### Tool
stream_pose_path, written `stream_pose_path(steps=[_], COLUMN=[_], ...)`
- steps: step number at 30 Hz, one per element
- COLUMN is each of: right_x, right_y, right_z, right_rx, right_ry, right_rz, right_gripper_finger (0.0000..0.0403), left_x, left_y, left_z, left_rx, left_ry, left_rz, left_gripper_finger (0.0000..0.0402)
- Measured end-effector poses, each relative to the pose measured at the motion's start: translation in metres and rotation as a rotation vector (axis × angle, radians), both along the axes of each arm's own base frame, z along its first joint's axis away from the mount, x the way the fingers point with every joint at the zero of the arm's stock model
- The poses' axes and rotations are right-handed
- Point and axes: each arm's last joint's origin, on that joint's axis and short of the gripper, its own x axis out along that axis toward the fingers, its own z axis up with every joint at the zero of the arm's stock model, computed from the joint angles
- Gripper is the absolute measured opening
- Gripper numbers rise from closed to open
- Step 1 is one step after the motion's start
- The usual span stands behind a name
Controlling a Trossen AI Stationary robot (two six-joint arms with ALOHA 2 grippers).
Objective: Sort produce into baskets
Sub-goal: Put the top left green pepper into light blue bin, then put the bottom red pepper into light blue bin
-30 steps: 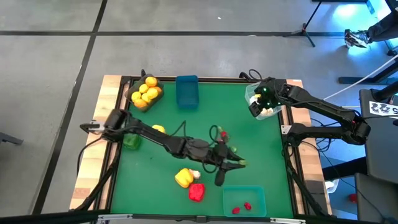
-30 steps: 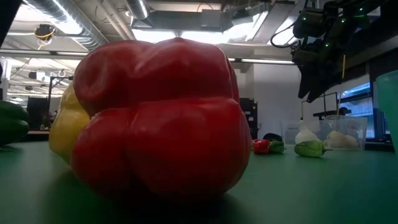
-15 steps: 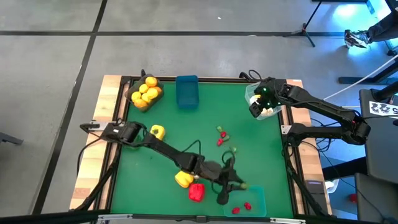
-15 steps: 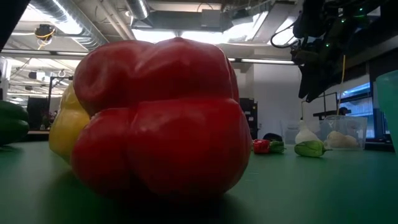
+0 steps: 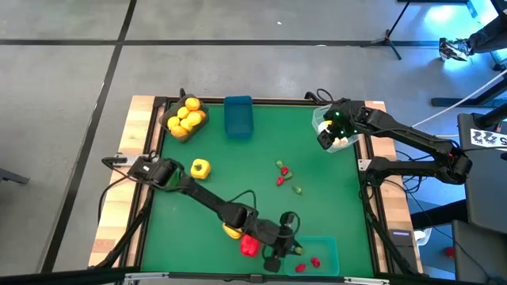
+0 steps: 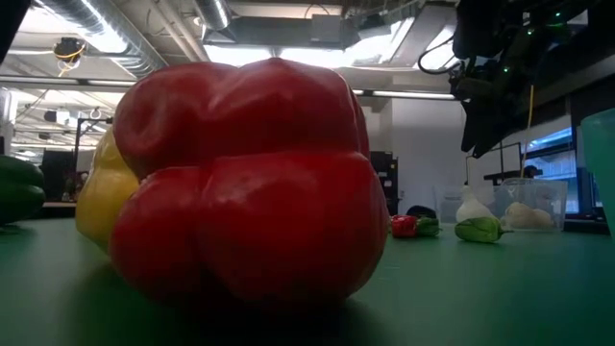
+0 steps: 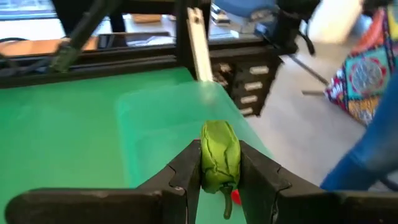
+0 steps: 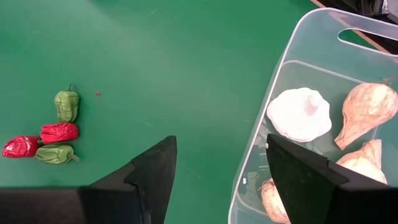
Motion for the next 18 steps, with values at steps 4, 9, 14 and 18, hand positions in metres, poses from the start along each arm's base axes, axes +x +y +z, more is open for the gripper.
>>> stream_pose_path(steps=[4,9,14,18], right_x=[0.0,0.0,0.0,0.0], right_y=[0.0,0.0,0.0,0.0], right_z=[0.0,0.0,0.0,0.0], right_rx=[0.0,0.001,0.006,0.006], right_ry=[0.0,0.001,-0.001,-0.001], right_rz=[0.0,0.001,0.004,0.004], right_gripper_finger=[0.0243,0.0243,0.0243,0.0243], left_x=[0.002,0.004,0.005,0.005], left_y=[0.006,0.011,0.014,0.014], left_z=[0.0,0.0,-0.001,-0.001], left_rx=[-0.026,-0.058,-0.102,-0.131], left_ry=[0.015,0.025,0.056,0.073], left_rz=[0.029,0.073,0.085,0.085], left_gripper_finger=[0.0086,0.0091,0.012,0.0154])
